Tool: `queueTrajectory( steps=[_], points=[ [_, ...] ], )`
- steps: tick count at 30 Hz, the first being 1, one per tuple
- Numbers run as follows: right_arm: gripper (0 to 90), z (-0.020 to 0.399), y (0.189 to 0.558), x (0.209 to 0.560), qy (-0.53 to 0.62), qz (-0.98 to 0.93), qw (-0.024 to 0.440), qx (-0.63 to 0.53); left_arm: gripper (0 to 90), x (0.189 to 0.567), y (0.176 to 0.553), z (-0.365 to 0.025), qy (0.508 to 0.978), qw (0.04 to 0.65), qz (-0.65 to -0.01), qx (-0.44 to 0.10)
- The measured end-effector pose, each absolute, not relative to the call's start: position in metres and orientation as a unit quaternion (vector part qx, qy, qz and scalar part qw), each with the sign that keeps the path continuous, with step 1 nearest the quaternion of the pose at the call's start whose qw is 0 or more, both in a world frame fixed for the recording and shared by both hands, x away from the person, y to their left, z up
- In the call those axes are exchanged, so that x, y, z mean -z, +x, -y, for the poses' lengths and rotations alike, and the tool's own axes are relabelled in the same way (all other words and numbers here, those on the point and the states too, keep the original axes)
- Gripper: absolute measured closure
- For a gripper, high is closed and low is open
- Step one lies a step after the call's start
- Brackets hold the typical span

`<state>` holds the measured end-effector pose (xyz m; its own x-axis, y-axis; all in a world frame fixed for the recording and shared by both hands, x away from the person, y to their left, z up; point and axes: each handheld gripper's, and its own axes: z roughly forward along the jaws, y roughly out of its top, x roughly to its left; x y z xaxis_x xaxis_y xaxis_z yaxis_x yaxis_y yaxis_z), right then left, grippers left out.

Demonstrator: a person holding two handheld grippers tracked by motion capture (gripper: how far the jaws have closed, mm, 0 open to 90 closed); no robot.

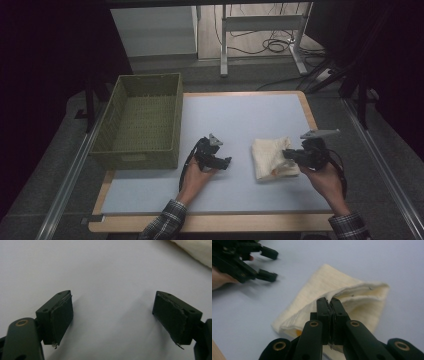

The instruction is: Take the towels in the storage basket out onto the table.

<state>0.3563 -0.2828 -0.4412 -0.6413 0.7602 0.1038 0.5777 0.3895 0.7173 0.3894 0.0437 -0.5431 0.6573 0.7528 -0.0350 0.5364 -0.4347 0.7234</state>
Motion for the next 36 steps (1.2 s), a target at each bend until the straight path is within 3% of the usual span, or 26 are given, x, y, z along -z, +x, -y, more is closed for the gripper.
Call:
queueTrajectory(
  steps=[8, 21, 31, 36],
  points=[
    [87.4, 0.283, 0.354, 0.442, 0.406, -0.833, 0.143, -0.349, 17.0, 0.543, 0.389, -0.044, 0.835, 0.364, -0.385, -0.148],
    [85.3, 0.326, 0.348, 0.504, 0.468, -0.814, 0.121, -0.323, 17.0, 0.543, 0.39, -0.044, 0.835, 0.364, -0.386, -0.148],
    [61.1, 0.323, 0.351, 0.501, 0.469, -0.815, 0.149, -0.307, 19.3, 0.535, 0.4, -0.034, 0.839, 0.353, -0.39, -0.141],
    [58.5, 0.327, 0.35, 0.501, 0.477, -0.807, 0.155, -0.311, 22.7, 0.514, 0.414, -0.012, 0.845, 0.356, -0.371, -0.147]
  ],
)
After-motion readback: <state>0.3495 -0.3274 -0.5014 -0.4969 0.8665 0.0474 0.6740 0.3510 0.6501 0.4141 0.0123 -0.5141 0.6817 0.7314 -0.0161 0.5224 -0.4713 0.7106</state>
